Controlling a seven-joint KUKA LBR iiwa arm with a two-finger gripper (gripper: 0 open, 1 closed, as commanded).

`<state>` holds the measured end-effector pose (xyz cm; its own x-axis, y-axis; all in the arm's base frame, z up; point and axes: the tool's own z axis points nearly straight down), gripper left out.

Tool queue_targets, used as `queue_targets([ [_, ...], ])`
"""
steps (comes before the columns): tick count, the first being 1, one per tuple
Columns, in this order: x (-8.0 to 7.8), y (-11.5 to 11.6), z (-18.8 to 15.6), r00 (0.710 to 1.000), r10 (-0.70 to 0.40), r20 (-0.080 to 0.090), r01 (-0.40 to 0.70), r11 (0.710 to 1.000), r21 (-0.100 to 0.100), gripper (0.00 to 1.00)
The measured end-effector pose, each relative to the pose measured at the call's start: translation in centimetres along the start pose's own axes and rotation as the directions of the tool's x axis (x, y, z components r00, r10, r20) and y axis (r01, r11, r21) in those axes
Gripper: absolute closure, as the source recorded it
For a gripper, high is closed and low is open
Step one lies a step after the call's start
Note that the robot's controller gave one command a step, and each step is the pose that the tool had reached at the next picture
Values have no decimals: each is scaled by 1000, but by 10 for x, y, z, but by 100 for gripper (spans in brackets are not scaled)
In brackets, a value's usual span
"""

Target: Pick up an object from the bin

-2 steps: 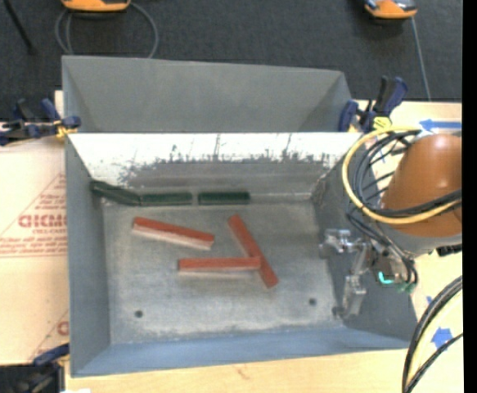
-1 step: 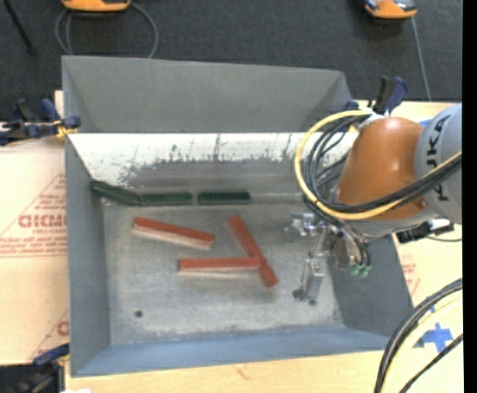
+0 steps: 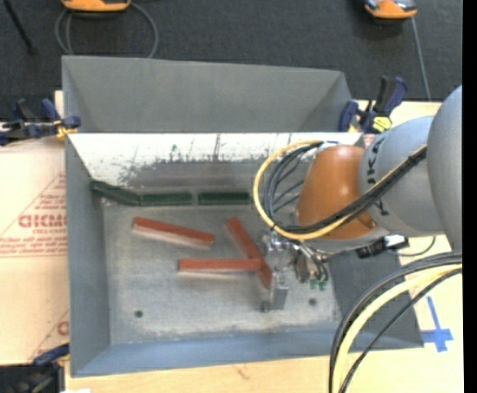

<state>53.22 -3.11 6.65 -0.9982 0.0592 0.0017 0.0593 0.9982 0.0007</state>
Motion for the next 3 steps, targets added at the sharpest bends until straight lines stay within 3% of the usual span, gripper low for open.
queue_targets([
  [1, -2, -2, -4, 1000, -3, 6, 3, 1000, 2, 100],
  [2, -1, -1, -4, 1000, -5, 5, 5, 1000, 2, 0],
  [3, 19, 20, -4, 950, 313, 2, -313, 950, 0, 0],
])
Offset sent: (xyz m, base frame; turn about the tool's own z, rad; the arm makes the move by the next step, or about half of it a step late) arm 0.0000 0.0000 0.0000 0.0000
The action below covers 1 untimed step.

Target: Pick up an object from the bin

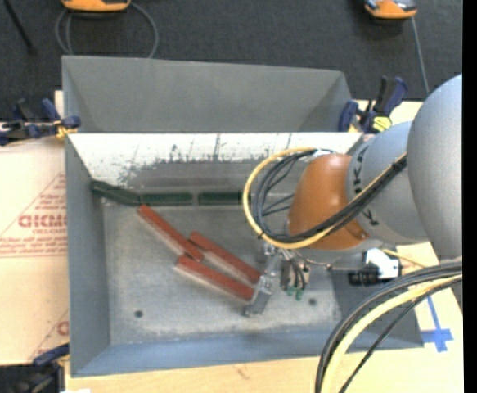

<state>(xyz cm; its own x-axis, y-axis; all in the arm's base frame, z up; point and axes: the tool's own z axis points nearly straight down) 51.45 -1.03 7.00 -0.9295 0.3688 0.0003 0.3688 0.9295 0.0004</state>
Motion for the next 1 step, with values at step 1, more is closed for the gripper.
queue_targets([
  [1, 0, -1, 0, 1000, -5, 0, 5, 1000, 1, 100],
])
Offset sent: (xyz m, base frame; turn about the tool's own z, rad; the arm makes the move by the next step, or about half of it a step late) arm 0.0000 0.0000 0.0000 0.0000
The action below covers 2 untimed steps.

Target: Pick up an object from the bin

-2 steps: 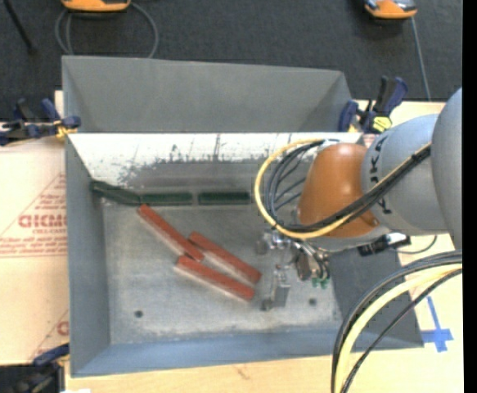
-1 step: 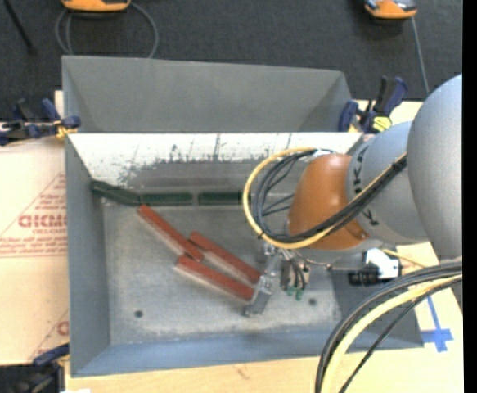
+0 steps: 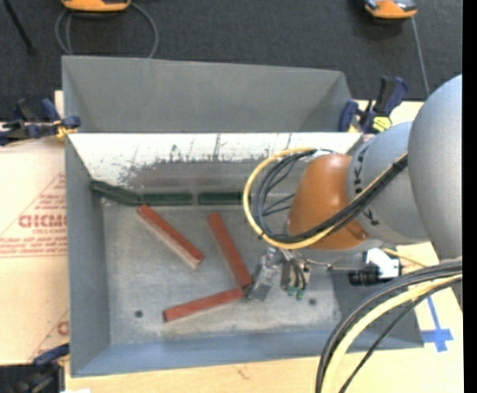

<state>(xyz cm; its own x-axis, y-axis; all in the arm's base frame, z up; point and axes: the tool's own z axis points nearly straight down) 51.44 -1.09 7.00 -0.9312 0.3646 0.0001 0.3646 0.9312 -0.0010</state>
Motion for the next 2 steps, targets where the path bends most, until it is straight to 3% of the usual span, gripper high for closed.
queue_targets([
  [1, 46, 9, -49, 958, 288, -2, -288, 958, -1, 100],
  [2, 46, 8, -49, 958, 285, -3, -285, 958, 1, 0],
])
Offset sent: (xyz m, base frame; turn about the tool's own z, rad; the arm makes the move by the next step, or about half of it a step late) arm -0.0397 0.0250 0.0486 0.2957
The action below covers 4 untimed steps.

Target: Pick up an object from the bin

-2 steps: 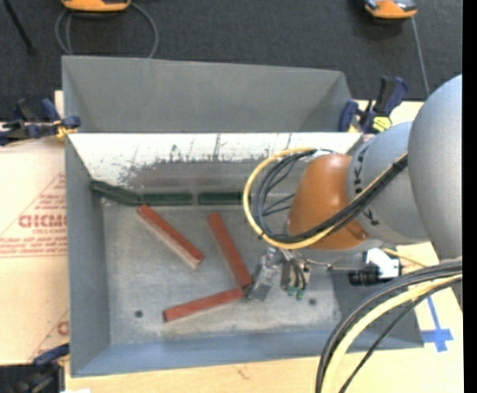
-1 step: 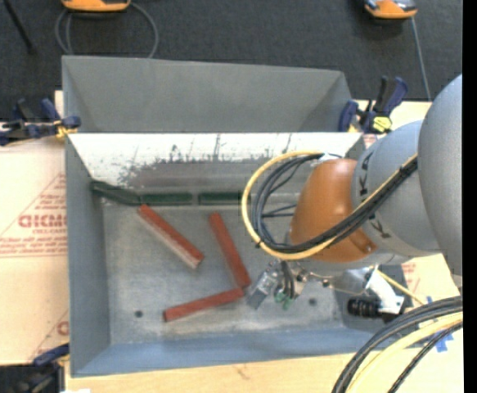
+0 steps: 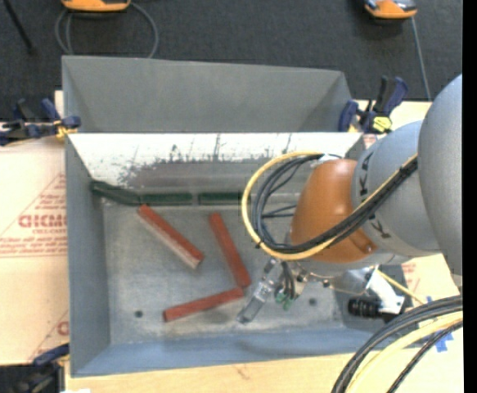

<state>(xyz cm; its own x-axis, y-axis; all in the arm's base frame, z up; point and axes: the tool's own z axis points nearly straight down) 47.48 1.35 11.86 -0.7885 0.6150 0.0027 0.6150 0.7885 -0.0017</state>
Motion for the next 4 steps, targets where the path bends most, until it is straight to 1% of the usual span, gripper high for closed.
queue_targets([
  [1, 29, 37, 48, 996, -94, 10, 94, 996, -4, 0],
  [2, 29, 38, 47, 995, -95, 7, 95, 995, -5, 100],
  [3, 33, 57, -97, 993, -115, 11, 115, 993, -8, 100],
  [4, 34, 55, -93, 993, -117, 5, 117, 993, -1, 0],
])
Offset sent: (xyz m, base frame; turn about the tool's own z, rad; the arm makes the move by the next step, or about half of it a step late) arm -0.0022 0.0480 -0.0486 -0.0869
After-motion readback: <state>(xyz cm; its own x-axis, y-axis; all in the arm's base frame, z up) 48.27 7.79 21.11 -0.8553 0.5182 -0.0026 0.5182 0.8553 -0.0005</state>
